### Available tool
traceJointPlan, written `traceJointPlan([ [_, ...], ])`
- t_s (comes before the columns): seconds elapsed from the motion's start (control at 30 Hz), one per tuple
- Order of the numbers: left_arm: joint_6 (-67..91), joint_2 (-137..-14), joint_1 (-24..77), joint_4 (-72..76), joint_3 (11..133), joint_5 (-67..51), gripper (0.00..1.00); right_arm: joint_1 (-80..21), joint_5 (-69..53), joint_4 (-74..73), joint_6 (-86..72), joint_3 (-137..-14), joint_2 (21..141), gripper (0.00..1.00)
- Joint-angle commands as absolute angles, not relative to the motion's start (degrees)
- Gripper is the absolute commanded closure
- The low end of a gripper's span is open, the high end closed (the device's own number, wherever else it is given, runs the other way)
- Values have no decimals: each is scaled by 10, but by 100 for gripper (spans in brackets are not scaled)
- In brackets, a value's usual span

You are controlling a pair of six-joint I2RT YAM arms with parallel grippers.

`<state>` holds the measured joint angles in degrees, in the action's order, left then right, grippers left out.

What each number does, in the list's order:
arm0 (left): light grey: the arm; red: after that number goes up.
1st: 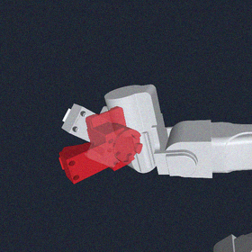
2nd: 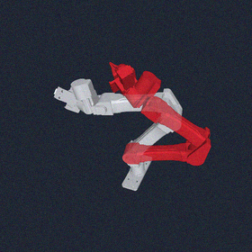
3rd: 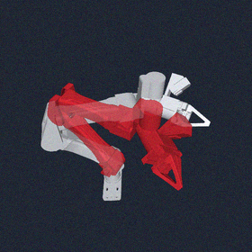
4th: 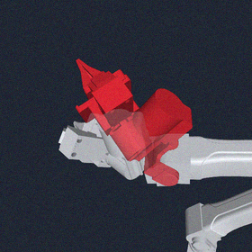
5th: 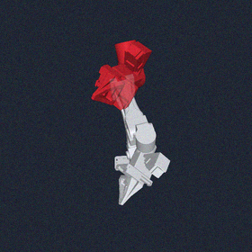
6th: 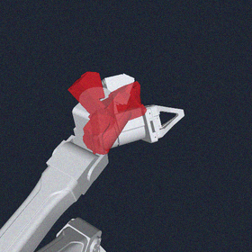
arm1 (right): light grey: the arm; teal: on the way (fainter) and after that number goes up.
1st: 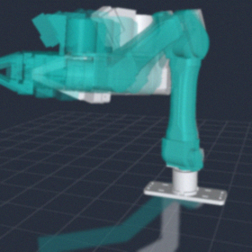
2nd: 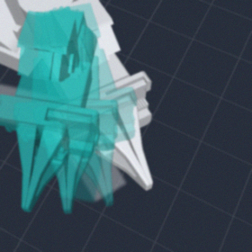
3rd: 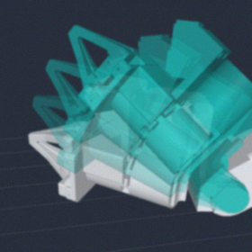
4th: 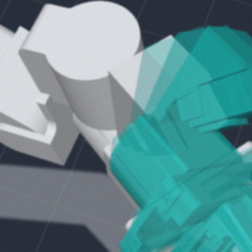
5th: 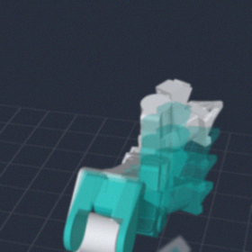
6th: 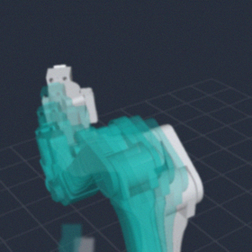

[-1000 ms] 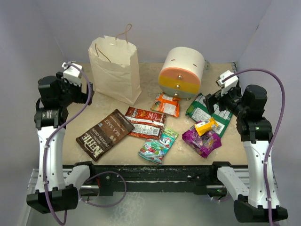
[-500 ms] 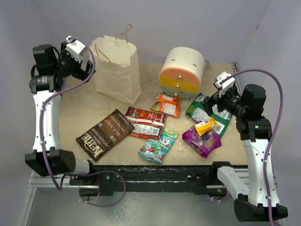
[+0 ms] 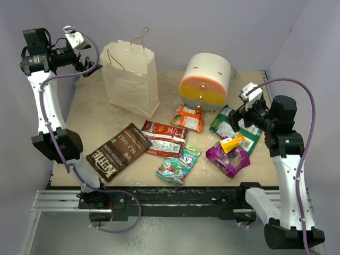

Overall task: Place the snacks into the paper bag
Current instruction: Move the paper bag to the center of the board.

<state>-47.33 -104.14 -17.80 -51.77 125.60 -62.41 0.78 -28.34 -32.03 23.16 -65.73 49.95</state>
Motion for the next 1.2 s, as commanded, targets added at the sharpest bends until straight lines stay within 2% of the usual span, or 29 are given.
traceJointPlan([
  [0.0,-546,-1102,-177,-597,1355,-716,1,9,-301,-292,233,-656,501,0],
  [0.37,-533,-1161,-130,-580,1379,-709,1,9,-301,-292,231,-644,507,0],
  [0.67,-592,-1185,-112,-643,1379,-652,2,9,-297,-292,230,-629,493,0],
  [0.87,-660,-1176,-98,-733,1380,-587,16,10,-299,-289,229,-623,493,0],
  [0.97,-656,-1157,-97,-749,1372,-561,28,10,-302,-286,229,-619,490,0],
  [1.17,-631,-1091,-91,-753,1299,-531,41,10,-311,-281,226,-617,494,0],
])
